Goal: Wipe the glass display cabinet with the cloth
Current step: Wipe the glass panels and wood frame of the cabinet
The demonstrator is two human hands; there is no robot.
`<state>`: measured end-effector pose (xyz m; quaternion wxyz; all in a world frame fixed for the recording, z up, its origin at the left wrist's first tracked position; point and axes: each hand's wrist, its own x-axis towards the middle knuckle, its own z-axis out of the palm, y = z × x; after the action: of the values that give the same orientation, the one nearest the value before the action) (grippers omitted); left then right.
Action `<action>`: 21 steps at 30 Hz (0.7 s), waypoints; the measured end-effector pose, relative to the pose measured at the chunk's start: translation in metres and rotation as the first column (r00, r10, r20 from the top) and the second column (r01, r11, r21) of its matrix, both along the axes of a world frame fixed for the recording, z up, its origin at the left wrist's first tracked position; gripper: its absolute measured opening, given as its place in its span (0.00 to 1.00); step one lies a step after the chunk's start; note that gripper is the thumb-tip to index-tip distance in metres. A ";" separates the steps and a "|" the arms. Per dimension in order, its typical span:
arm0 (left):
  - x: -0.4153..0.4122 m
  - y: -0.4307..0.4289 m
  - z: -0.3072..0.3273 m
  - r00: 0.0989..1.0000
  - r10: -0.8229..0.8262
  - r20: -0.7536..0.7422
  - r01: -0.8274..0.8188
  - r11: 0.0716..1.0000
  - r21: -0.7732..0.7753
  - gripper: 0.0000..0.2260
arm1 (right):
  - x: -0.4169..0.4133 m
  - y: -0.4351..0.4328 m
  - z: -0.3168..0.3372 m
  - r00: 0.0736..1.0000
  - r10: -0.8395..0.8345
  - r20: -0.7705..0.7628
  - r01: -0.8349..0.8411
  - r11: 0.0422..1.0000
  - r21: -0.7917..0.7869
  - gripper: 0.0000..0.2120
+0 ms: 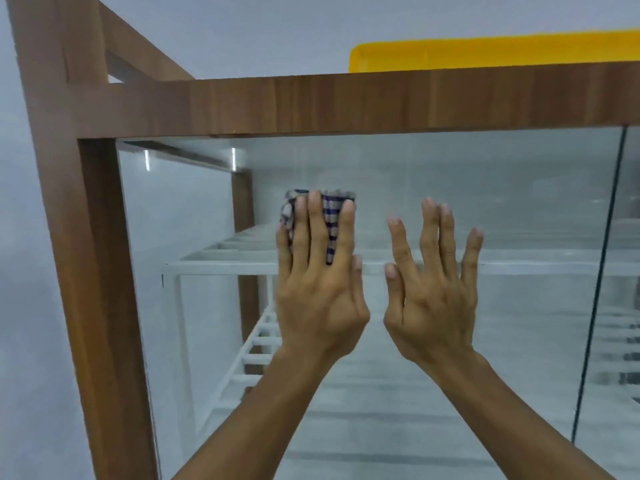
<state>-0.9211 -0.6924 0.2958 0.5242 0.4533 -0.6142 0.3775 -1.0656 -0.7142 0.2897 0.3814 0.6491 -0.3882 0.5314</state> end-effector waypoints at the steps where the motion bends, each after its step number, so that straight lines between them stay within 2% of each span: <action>1: -0.021 -0.001 0.002 0.996 -0.031 0.087 0.032 0.999 -0.003 0.25 | -0.011 -0.001 0.001 1.000 -0.008 -0.003 0.008 1.000 -0.008 0.25; 3: -0.044 -0.002 -0.007 0.980 -0.072 0.188 0.068 0.997 0.024 0.25 | -0.035 -0.003 0.003 1.000 -0.027 -0.001 0.027 0.999 -0.018 0.25; 5: -0.044 -0.003 -0.017 0.976 -0.056 0.211 0.047 0.998 0.045 0.26 | -0.062 -0.005 0.007 0.998 -0.055 0.029 0.055 0.998 -0.025 0.24; 8: -0.058 -0.007 -0.011 0.993 -0.023 0.114 0.023 1.000 0.005 0.25 | -0.089 -0.003 0.012 0.993 -0.118 0.011 0.118 0.992 -0.035 0.24; 10: -0.091 -0.007 0.000 0.995 -0.057 0.076 0.057 0.998 0.006 0.26 | -0.098 0.000 0.014 0.988 -0.153 -0.011 0.152 0.987 -0.043 0.25; 13: -0.122 -0.005 -0.006 0.962 -0.106 0.250 0.103 0.994 0.028 0.27 | -0.119 0.003 0.010 0.980 -0.196 0.022 0.197 0.980 -0.029 0.27; 15: -0.118 -0.008 -0.016 0.946 -0.091 0.312 0.085 0.996 0.034 0.29 | -0.140 0.004 0.005 0.984 -0.173 0.050 0.173 0.985 -0.012 0.29; 19: -0.144 -0.012 -0.007 0.972 -0.085 0.220 0.087 0.996 0.000 0.27 | -0.161 0.002 -0.007 0.998 -0.006 0.061 0.010 0.998 -0.056 0.28; 21: -0.175 -0.011 -0.001 0.963 -0.117 0.243 0.117 0.993 0.014 0.26 | -0.169 0.002 -0.012 0.994 0.048 0.093 -0.042 0.997 -0.060 0.27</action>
<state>-1.0958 -0.7032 0.2945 0.4665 0.3663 -0.6994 0.3987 -1.2343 -0.7122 0.2775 0.3691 0.6206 -0.3755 0.5811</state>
